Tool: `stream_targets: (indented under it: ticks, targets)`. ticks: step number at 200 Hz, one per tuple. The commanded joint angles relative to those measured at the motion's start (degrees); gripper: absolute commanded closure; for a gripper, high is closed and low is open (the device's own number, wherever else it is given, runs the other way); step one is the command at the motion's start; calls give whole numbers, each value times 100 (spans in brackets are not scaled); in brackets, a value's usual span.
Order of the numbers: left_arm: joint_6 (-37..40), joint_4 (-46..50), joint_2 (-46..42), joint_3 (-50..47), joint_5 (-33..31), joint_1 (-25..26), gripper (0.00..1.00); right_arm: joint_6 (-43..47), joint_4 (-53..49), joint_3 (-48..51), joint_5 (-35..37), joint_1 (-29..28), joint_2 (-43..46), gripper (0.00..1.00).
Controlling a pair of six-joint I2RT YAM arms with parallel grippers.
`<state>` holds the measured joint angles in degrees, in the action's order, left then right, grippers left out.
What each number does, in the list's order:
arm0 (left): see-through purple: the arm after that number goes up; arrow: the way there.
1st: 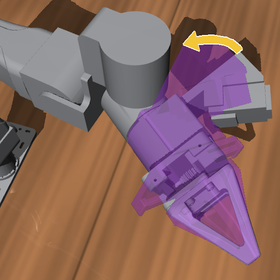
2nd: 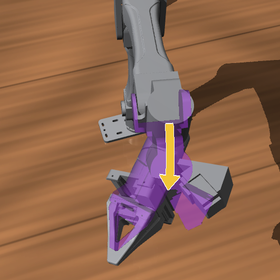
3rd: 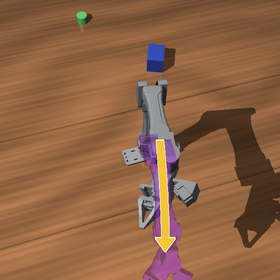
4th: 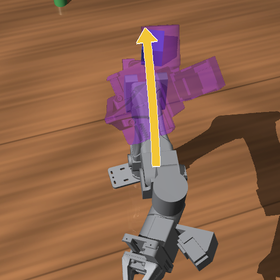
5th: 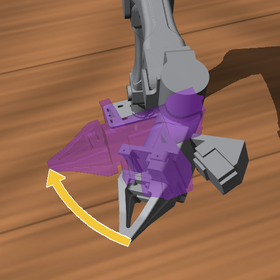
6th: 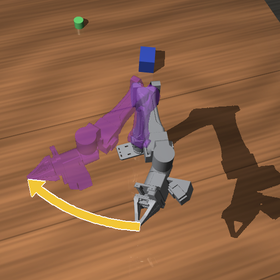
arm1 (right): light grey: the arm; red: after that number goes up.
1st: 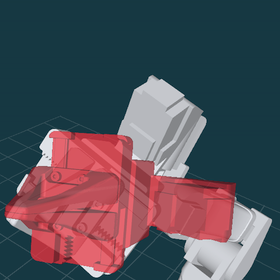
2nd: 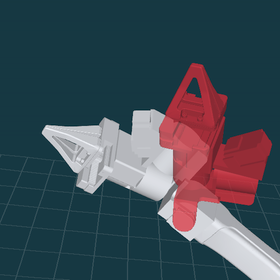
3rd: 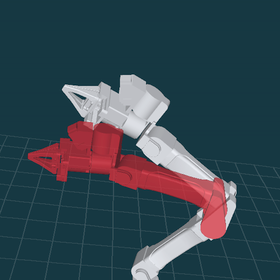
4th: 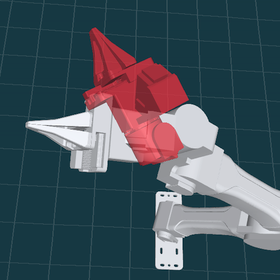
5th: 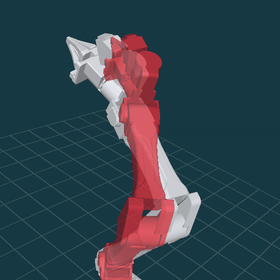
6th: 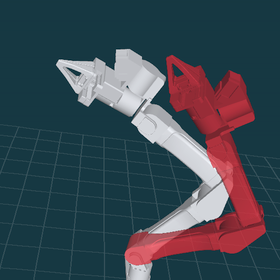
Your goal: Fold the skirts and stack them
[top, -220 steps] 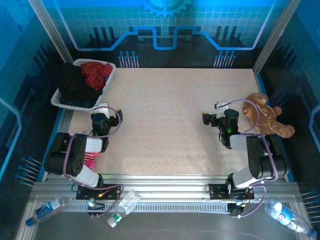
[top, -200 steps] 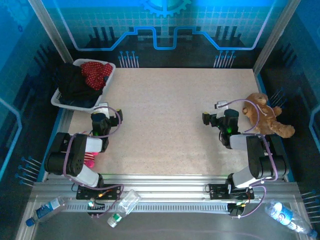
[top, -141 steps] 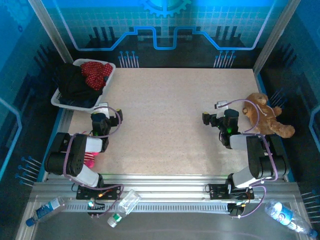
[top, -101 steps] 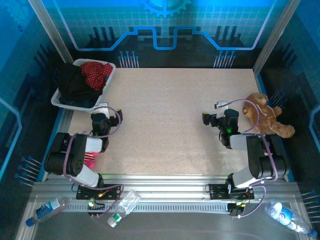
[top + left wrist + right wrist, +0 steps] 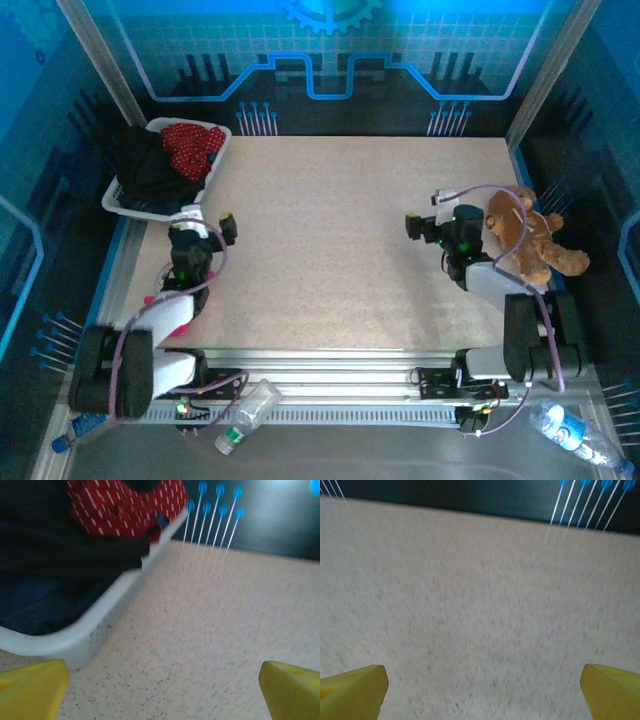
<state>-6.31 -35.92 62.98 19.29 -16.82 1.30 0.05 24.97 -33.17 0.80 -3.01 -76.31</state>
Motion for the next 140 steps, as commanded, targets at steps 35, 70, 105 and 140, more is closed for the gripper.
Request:
stream_targets:
  ticks: [35,70,105,140]
  targets:
    - [-1693,4714,-1184,2053,-1030,-258,1,-1431,-2996,-2312,-168,-115,160,0]
    - [-2110,7018,1090,4729,-192,-907,1,-2694,-4270,-3530,153,-110,-397,0]
    - [-1884,7407,2991,6375,315,-1138,1,-3105,-4332,-3791,-132,-135,-507,0]
    - [-1726,7336,4499,7861,627,-1270,2,-3109,-4567,-3796,-55,-172,-416,0]
